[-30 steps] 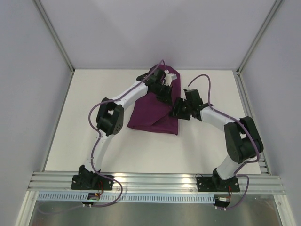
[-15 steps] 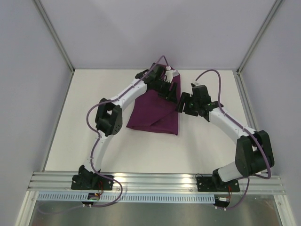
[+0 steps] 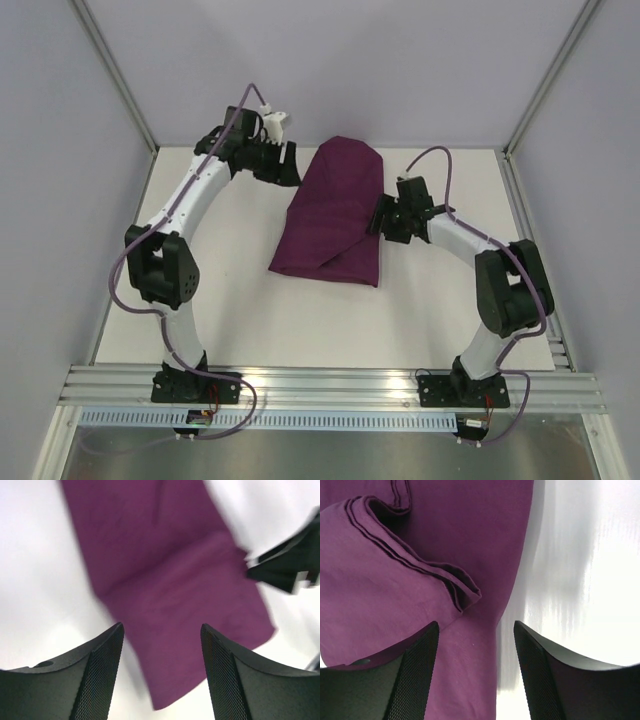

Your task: Prepare the surgical pack

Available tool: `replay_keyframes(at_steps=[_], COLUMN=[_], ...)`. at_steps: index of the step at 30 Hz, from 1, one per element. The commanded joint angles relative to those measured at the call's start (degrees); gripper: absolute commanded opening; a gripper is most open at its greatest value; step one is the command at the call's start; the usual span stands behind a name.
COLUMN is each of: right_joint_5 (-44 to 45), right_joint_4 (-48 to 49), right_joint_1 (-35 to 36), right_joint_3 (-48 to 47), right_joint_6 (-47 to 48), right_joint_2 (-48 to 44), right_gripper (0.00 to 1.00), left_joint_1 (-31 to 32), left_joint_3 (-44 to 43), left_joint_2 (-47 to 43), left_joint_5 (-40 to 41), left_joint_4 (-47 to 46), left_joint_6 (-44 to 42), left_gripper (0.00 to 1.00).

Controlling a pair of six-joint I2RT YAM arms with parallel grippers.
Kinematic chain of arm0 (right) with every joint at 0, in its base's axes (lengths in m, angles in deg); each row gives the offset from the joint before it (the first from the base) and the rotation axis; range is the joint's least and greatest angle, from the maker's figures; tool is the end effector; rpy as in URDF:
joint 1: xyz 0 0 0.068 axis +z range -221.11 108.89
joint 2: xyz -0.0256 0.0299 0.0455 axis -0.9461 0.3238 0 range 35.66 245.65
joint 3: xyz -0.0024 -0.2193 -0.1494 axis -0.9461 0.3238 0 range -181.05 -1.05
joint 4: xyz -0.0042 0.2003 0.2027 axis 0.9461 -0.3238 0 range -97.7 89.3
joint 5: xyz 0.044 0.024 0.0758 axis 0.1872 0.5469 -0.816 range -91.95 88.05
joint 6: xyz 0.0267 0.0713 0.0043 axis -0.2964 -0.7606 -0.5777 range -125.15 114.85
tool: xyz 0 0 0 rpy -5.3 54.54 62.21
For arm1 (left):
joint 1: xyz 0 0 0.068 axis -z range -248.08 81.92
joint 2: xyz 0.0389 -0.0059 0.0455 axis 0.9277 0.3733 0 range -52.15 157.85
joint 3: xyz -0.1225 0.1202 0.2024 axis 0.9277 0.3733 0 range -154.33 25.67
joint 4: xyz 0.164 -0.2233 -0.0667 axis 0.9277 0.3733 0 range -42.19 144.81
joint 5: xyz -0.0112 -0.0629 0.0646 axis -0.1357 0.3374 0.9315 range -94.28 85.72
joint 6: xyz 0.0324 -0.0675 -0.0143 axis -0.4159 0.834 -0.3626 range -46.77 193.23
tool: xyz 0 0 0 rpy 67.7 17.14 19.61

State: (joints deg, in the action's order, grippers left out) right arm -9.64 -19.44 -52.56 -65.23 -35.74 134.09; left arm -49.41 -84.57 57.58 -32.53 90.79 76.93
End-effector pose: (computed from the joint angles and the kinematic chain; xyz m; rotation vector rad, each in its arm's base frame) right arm 0.3742 0.1348 0.1545 0.2114 2.5527 0.5127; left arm 0.4379 -0.1802 0.3287 0.5548 2.2570 -0.7677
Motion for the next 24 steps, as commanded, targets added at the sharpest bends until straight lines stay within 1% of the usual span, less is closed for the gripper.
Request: replay_keyframes(at_steps=[1,2,5,6,9,10,13,14,15,17,20,24], right_joint_5=[-1.72,-2.07,-2.95,-3.39,-4.09,-4.18,-4.53,-4.71,-4.97,-5.93,-8.22,-11.3], right_joint_4=[5.82,6.17,6.88,6.96,7.4,7.58,7.93,7.93,7.84,7.84,8.19,8.37], right_joint_1=[-0.09,-0.09,-0.18,-0.18,-0.09,-0.18,-0.09,-0.18,-0.18,-0.18,-0.18,-0.09], right_joint_3=[0.64,0.64,0.9,1.08,1.78,2.04,2.75,2.83,3.1,3.45,4.41,7.57], right_joint_6=[-2.55,-2.46,-2.28,-2.28,-2.11,-2.19,-2.02,-1.76,-1.75,-1.67,-1.58,-0.97], right_joint_2=[0.97,1.93,3.08,3.78,4.66,4.75,4.66,4.66,4.49,4.14,3.17,0.8], right_gripper=[0.64,0.63,0.51,0.44,0.34,0.32,0.25,0.23,0.19,0.15,0.07,0.04], left_joint_1=[-1.27,-1.27,-1.27,-1.27,-1.27,-1.27,-1.27,-1.27,-1.27,-1.19,-0.57,1.01], left_joint_3=[9.76,10.99,14.34,14.78,17.41,18.03,19.97,20.67,22.15,23.57,26.64,31.64], left_joint_2=[2.94,3.29,4.87,5.4,7.07,7.33,7.69,7.69,7.17,6.55,5.41,2.6], left_joint_5=[3.81,4.08,2.24,1.1,-0.66,-1.19,-2.33,-2.68,-3.82,-5.4,-7.42,-9.71], left_joint_4=[0.44,-0.43,-1.93,-2.2,-3.69,-4.13,-4.57,-4.75,-5.1,-5.36,-5.19,-3.61], left_joint_6=[-3.61,-5.79,-6.25,-6.08,-5.64,-5.38,-5.64,-5.73,-5.81,-5.73,-5.64,-6.43], left_gripper=[0.72,0.72,0.7,0.68,0.65,0.64,0.57,0.51,0.49,0.44,0.4,0.4])
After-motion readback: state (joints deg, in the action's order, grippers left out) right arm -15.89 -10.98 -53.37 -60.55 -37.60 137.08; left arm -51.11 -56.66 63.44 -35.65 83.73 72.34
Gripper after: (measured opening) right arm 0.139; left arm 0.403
